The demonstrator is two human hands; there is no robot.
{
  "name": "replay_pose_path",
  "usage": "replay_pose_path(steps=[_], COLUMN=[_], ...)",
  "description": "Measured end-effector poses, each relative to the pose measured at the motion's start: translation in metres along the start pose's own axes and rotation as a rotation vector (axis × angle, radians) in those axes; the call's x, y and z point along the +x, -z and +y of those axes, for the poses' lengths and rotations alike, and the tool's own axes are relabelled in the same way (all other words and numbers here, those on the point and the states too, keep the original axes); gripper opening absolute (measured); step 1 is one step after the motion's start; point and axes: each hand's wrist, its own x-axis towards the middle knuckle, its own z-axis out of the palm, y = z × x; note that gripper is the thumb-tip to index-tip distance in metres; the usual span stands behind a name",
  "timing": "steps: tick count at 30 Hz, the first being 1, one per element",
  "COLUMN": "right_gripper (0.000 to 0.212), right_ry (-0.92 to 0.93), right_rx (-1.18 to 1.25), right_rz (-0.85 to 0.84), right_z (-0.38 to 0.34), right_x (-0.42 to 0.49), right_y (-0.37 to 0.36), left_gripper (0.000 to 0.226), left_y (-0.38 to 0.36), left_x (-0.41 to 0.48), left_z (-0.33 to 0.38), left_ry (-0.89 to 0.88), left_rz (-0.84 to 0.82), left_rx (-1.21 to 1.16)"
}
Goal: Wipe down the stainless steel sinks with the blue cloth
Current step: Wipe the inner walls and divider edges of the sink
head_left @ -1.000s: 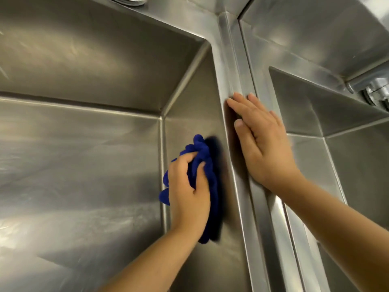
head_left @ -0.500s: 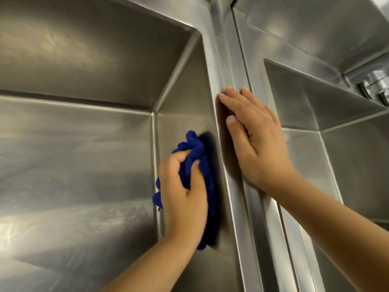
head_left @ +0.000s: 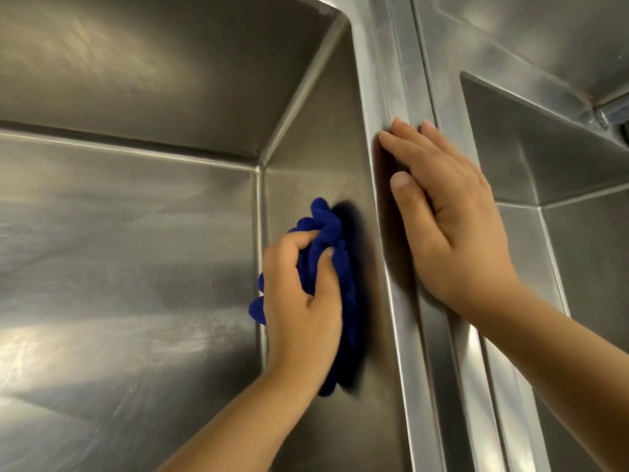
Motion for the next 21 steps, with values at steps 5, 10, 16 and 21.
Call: replay_pose_path(steps=[5, 10, 16, 21], right_gripper=[0.043, 0.042, 0.042, 0.042], right_ry=[-0.002, -0.001, 0.002, 0.003], right_rx=[0.0, -0.001, -0.009, -0.008], right_rz=[-0.003, -0.01, -0.014, -0.029], right_z=[0.0, 0.0, 0.0, 0.001], right_x=[-0.001, -0.001, 0.0, -0.001], right_y=[0.001, 0.002, 0.002, 0.002], left_gripper=[0.014, 0.008, 0.017, 0.013], left_y=[-0.006, 0.005, 0.004, 0.007], left_x=[0.008, 0.037, 0.002, 0.036], left_z=[-0.021, -0.062, -0.049, -0.094], left_ry=[-0.015, 0.171, -0.024, 0.136], left_rz=[0.119, 0.133, 0.039, 0.102], left_rx=[-0.043, 0.089, 0.062, 0.112])
